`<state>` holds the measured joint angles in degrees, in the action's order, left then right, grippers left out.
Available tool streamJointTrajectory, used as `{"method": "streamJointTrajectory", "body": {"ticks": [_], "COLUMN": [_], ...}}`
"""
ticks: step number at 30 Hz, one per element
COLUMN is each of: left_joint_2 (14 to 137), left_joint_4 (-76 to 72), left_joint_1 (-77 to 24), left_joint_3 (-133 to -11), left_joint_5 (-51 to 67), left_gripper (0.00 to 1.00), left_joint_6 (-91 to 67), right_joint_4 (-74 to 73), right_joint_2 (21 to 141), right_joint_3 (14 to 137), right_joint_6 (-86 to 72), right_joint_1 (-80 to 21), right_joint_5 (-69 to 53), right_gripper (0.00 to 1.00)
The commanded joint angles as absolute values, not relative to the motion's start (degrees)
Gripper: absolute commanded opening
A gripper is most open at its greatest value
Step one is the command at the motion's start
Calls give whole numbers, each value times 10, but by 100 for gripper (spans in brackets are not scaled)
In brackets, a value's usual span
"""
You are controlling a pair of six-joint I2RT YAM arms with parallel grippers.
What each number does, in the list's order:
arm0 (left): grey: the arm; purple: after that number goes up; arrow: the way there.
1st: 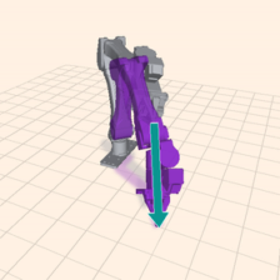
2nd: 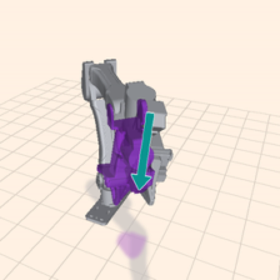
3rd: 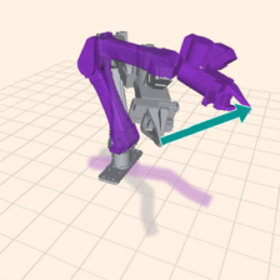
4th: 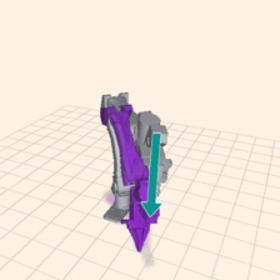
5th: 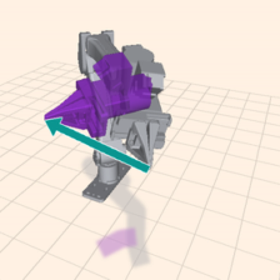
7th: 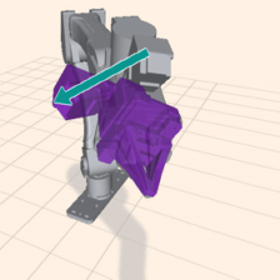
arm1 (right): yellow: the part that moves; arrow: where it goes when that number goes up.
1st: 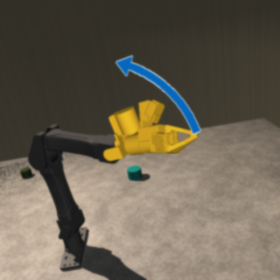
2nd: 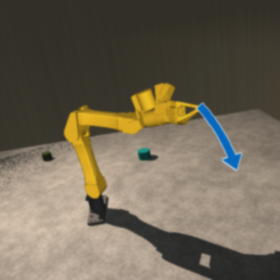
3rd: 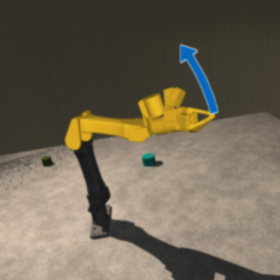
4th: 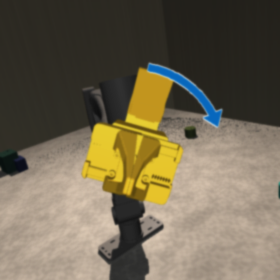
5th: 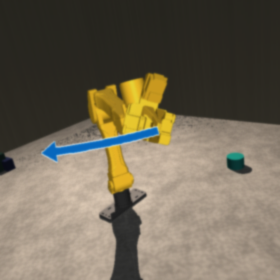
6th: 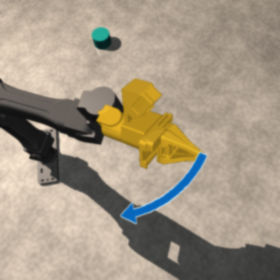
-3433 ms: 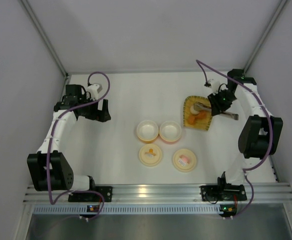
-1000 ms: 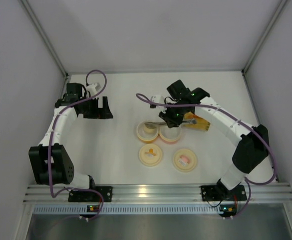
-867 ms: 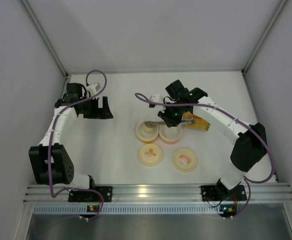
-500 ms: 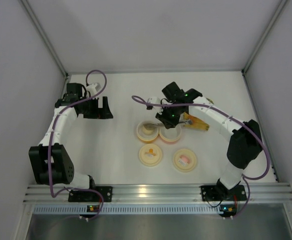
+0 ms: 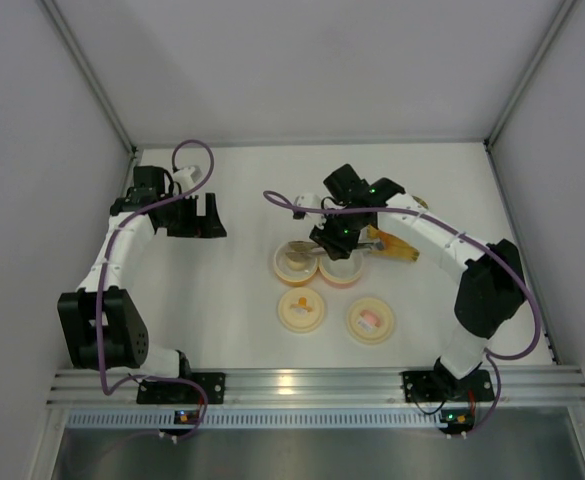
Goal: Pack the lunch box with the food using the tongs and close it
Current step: Place the fake food in the packing box, then pick up the fake food from the plate.
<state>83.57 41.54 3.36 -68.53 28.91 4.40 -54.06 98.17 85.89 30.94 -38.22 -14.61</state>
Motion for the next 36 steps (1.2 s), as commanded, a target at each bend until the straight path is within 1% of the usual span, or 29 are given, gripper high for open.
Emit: {"method": "streamJointTrajectory", "body": {"ticks": [1,12,17,21,22,24,27,29,30,33,36], "left_joint_2": [833,822,812,805,802,799,800,801,802,804,809], "left_joint_4": [403,408,417,433,434,436,439,439,438,431,428], "left_joint_1": [36,37,36,36,36,36,37,36,37,36,36], "left_joint_3": [-698,-704,-705,-718,-719,-721,-720,-720,-720,-719,-723], "left_joint_5": [293,299,302,314,313,309,302,306,307,312,314], "left_gripper": [98,98,98,98,98,98,98,98,98,98,98], "left_joint_6": [47,50,70,93,97,105,111,110,108,100,95], "right_joint_4": [-515,-538,-543,-571,-580,-605,-634,-649,-661,-674,-679], "right_joint_2": [969,908,868,853,849,834,808,796,794,777,759], "right_joint_3": [878,900,903,899,897,885,858,839,832,814,801], "right_joint_6": [299,280,269,272,279,293,331,353,361,367,359], "right_joint_1": [-396,-396,-369,-303,-268,-232,-154,-128,-99,-68,-62], "right_joint_5": [-155,-178,-180,-200,-206,-210,-190,-164,-163,-160,-149], "right_gripper": [39,40,40,40,40,40,40,41,41,41,41]}}
